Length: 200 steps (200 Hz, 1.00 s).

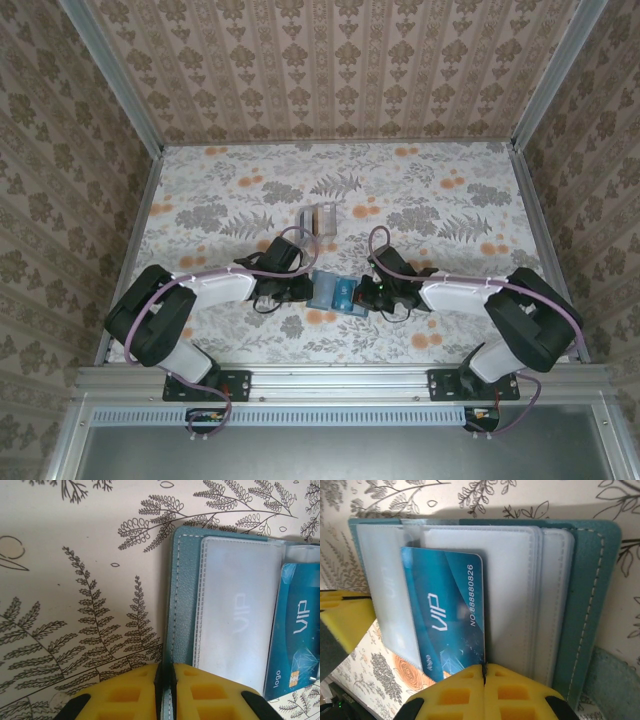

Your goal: Put the credit cards into the card holder

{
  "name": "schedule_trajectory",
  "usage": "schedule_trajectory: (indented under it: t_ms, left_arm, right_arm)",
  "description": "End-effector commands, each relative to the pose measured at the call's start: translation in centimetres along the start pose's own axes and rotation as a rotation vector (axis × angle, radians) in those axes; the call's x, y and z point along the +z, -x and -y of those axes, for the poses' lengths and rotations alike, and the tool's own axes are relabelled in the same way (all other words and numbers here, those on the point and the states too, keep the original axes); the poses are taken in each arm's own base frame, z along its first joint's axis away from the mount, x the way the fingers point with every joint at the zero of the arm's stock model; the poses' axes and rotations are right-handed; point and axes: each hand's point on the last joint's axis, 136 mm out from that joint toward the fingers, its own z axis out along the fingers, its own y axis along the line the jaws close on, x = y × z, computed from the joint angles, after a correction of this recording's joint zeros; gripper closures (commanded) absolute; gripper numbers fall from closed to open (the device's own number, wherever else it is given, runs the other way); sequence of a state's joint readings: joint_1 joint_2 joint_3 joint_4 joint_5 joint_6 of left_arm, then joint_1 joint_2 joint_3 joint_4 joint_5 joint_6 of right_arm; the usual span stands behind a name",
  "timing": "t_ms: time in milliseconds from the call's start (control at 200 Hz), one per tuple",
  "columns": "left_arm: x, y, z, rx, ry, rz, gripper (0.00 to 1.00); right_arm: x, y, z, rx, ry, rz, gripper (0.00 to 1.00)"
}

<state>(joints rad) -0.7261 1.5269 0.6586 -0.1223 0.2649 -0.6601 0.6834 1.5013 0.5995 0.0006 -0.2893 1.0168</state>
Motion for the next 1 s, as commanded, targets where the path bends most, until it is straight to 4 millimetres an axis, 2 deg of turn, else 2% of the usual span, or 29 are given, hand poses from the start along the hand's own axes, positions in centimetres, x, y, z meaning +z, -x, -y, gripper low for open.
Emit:
schedule_trajectory:
  t_ms: [0,160,265,380,545,995]
  left_arm:
    - [1.0,-1.2,-1.1,-0.018,0.035,-0.029,0.85]
    - [1.0,-1.3,-1.2,-0.025,0.036,-0.03,0.85]
    - [1.1,-1.5,-1.4,-0.024,0.042,-0.035,0.85]
    - [1.1,-1.7,-1.6,-0.029,0.047,-0.034,0.85]
    - [1.2,-1.7,-1.7,-0.028,0.05,-0.038,0.85]
    - [1.5,-1.7,-1.6,-0.029,0.04,-0.042,0.85]
  right_arm:
    - [0.3,0.5,-0.8,-0.019,0.012,-0.004,1.0]
    - [0.4,0.7,-0.9,-0.007,0.014,-0.001,1.0]
    - [0.6,0.5,-0.3,0.028,-0.006,-0.008,1.0]
    - [0.3,0.3,0.5,0.087,-0.018,0.006,1.0]
    - [-0.6,0.3,0.8,0.084,-0.039,0.02,1.0]
    - [-1.6,0.6,-0.9,0.09,-0.022,0.019,1.0]
